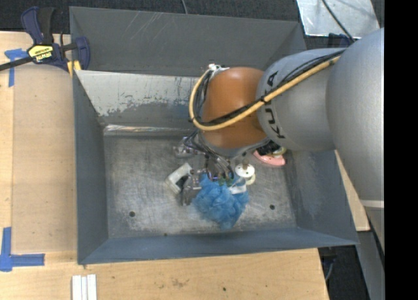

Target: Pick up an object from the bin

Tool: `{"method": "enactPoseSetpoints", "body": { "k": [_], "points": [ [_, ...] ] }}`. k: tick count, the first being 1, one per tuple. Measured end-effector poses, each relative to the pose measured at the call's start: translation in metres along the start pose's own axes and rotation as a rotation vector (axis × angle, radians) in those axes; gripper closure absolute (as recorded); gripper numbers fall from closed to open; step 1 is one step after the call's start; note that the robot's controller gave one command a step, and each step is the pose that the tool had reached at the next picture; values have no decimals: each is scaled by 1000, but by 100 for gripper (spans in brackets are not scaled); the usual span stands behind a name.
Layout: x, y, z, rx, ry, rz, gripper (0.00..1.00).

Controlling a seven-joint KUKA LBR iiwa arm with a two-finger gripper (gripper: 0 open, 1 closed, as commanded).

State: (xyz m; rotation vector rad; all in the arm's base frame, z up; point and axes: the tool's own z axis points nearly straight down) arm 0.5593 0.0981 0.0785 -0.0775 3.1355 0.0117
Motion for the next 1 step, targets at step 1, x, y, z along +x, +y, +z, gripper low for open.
{"method": "enactPoseSetpoints", "body": {
  "k": [1],
  "points": [
    [9, -9, 3, 4, -11, 79, 100]
  ]
}}
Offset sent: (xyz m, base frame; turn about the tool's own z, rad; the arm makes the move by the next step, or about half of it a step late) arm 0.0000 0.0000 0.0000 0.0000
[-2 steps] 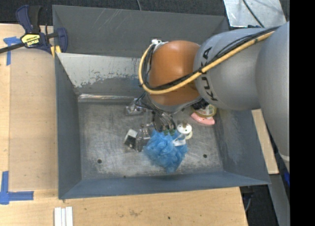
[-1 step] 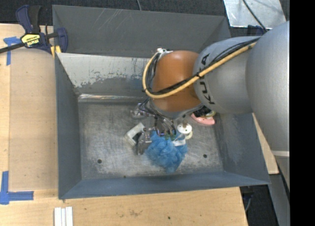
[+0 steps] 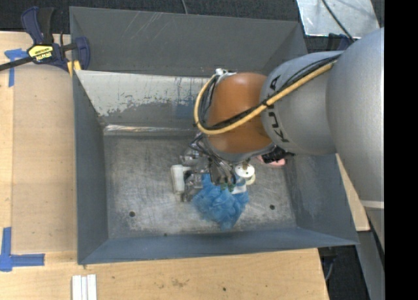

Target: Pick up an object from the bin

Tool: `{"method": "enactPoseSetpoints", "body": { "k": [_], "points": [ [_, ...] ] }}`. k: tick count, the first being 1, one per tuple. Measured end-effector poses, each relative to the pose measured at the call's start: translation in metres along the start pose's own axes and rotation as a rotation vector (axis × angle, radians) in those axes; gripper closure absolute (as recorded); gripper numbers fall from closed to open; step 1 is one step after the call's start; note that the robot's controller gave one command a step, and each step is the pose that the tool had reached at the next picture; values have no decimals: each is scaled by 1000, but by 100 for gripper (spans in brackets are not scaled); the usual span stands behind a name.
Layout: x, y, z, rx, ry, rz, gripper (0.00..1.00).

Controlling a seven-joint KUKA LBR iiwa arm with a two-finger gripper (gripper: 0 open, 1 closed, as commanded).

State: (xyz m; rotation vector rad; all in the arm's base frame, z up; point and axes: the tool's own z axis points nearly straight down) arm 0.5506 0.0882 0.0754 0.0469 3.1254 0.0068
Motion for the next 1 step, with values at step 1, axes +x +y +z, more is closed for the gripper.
{"method": "enactPoseSetpoints", "body": {
  "k": [1],
  "points": [
    [0, 0, 0, 0, 0, 0, 100]
  ]
}}
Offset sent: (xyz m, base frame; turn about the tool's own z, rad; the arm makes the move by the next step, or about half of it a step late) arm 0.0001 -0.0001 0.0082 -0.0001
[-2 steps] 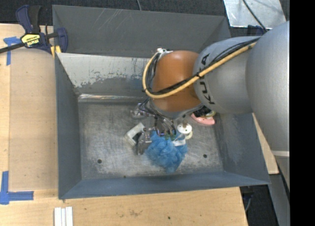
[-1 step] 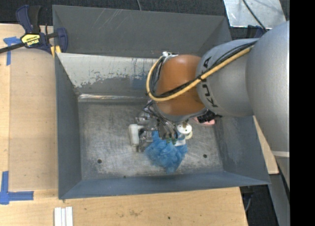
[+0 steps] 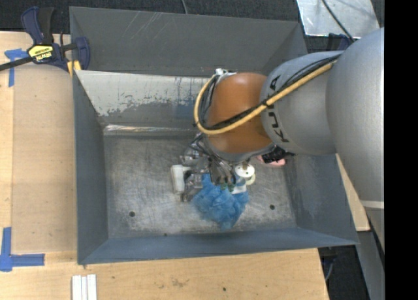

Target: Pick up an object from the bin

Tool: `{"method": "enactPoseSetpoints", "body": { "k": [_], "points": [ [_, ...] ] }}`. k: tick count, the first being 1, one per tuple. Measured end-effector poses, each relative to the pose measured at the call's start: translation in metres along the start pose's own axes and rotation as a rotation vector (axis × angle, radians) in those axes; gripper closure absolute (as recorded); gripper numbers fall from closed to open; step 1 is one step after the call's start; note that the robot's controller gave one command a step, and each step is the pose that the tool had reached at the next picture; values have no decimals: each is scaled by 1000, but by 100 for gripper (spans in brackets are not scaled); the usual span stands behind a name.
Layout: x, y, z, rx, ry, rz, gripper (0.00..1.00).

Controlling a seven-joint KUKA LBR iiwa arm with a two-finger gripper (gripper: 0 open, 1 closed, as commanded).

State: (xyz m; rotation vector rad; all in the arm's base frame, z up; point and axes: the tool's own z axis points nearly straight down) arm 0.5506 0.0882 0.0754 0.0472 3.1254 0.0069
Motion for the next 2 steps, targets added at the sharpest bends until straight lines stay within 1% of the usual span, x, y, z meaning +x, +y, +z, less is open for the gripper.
{"method": "enactPoseSetpoints", "body": {
  "k": [1, 2],
  "points": [
    [0, 0, -1, 0, 2, 0, 100],
    [3, -1, -8, 4, 17, -1, 100]
  ]
}}
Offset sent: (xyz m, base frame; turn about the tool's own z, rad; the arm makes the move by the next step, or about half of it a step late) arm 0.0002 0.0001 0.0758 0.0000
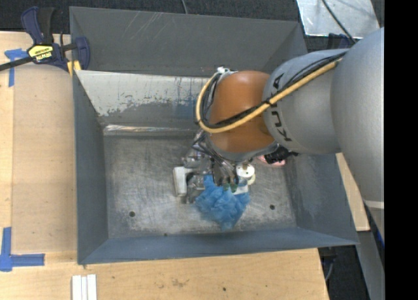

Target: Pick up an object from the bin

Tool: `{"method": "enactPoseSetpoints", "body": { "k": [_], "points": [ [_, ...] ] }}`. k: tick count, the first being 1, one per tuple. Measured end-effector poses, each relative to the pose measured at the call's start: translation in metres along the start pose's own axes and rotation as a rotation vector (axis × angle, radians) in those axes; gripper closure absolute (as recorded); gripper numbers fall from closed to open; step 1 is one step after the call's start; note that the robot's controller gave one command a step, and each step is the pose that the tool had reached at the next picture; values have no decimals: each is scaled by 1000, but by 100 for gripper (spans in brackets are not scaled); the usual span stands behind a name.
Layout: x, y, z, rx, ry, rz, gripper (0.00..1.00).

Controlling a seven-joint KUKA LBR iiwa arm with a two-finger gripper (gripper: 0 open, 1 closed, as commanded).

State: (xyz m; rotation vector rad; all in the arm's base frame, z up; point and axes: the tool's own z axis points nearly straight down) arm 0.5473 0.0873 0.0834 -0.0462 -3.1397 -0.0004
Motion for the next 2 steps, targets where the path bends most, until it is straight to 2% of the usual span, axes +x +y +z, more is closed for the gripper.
{"method": "enactPoseSetpoints", "body": {
  "k": [2],
  "points": [
    [-1, 0, -37, 0, -1, 0, 100]
  ]
}}
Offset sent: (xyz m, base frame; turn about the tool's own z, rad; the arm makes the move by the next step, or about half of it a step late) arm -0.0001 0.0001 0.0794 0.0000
